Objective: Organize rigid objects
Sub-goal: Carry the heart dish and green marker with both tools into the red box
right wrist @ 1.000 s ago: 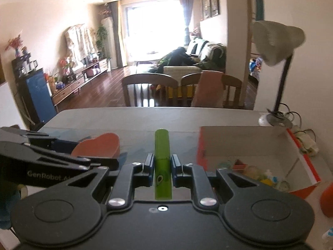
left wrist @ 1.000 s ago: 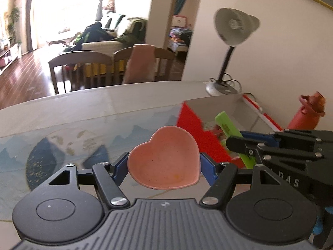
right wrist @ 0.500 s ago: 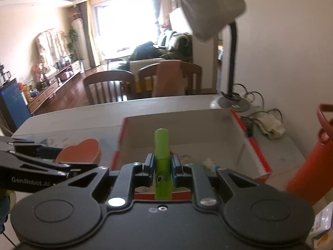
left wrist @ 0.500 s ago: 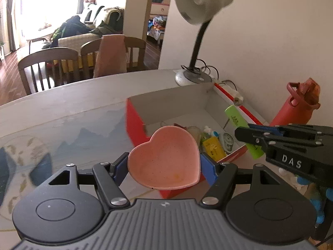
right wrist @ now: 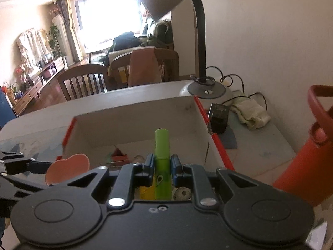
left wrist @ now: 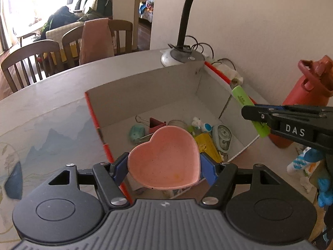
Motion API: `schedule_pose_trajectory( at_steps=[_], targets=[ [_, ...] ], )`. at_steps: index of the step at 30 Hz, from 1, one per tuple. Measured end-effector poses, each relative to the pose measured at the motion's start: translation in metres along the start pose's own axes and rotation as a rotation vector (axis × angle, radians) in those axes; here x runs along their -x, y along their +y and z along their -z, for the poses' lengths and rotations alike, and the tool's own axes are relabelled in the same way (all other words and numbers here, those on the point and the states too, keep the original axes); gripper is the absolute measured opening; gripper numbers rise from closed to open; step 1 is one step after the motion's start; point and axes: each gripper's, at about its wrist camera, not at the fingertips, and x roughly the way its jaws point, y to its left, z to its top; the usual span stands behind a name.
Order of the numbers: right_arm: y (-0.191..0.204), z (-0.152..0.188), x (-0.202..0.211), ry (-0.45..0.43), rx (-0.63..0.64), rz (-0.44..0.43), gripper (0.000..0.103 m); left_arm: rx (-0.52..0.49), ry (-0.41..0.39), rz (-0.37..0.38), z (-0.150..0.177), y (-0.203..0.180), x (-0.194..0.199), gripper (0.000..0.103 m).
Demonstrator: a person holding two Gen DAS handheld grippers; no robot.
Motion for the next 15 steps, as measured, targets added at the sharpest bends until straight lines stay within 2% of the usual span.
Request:
schedule_pose_trajectory(
  at_steps=[15],
  targets=[
    [0.002,-0.014,-0.087,0.185,0.058,-0.014,0.015,-0.011,0.105,-0.030,-0.022,-0.010,-0.065,0.071]
  ],
)
